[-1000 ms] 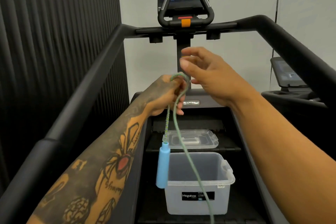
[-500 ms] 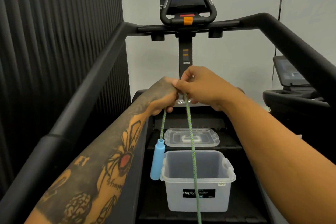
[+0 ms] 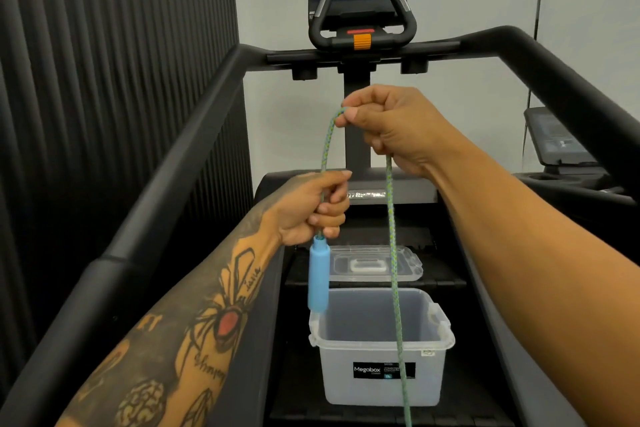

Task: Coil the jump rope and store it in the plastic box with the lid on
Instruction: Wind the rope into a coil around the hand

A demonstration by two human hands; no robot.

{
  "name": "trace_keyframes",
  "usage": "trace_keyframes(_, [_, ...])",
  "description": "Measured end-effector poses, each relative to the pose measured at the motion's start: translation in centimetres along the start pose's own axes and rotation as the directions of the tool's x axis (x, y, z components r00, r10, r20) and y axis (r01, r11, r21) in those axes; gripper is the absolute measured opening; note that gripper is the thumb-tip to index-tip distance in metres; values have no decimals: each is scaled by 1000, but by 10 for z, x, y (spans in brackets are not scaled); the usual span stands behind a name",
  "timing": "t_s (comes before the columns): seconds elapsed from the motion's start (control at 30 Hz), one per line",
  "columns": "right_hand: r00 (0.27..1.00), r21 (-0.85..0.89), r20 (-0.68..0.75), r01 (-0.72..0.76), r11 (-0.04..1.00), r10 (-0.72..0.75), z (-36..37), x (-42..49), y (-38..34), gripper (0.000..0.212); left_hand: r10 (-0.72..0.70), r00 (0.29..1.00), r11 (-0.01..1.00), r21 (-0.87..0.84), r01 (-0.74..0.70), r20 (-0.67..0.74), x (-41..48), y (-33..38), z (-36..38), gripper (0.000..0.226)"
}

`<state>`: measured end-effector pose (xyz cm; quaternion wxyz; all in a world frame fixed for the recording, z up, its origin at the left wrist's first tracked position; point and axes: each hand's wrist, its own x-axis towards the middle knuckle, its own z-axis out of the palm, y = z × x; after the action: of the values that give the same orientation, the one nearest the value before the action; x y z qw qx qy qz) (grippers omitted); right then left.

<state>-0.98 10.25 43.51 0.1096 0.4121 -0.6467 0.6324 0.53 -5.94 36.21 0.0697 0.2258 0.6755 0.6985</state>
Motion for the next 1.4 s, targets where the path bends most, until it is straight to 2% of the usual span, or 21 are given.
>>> trace_keyframes(0.1, [999, 21, 20, 26, 999, -26, -3, 5, -3, 6, -1, 991, 999, -48, 7, 132, -1, -5, 2, 23])
trace_keyframes(0.3, [985, -174, 171, 8, 985, 22, -5, 8, -1, 9, 76, 969, 977, -210, -25, 236, 5, -1, 3, 51])
trace_keyframes(0.43, [983, -186, 182, 32, 982, 3, -5, 12, 0, 10, 90, 941, 969, -246, -8, 325, 9, 2, 7, 59])
trace_keyframes(0.6, [983, -187, 183, 44, 981, -9, -8, 14, -2, 11, 108, 948, 978, -205, -47, 299, 11, -2, 14, 49])
trace_keyframes(0.8, [982, -150, 188, 4, 989, 24, -17, 13, 0, 14, 88, 945, 985, -172, -34, 316, 7, 3, 20, 59])
trace_keyframes(0.9, [982, -62, 183, -31, 998, 42, -20, 11, 6, 13, 102, 921, 986, -163, -42, 377, 7, 7, 25, 57])
trace_keyframes(1.03, [990, 44, 140, -41, 998, 35, -20, 9, 10, 7, 84, 924, 988, -151, -29, 374, 9, 6, 29, 56])
trace_keyframes(1.27, [996, 47, 85, 4, 999, -8, -24, 9, 13, 7, 82, 883, 986, -168, -3, 462, 7, 1, 38, 60])
trace_keyframes(1.4, [993, -44, 94, -66, 997, 70, -28, 2, 37, 9, 126, 869, 978, -204, -29, 479, 8, 9, 36, 60])
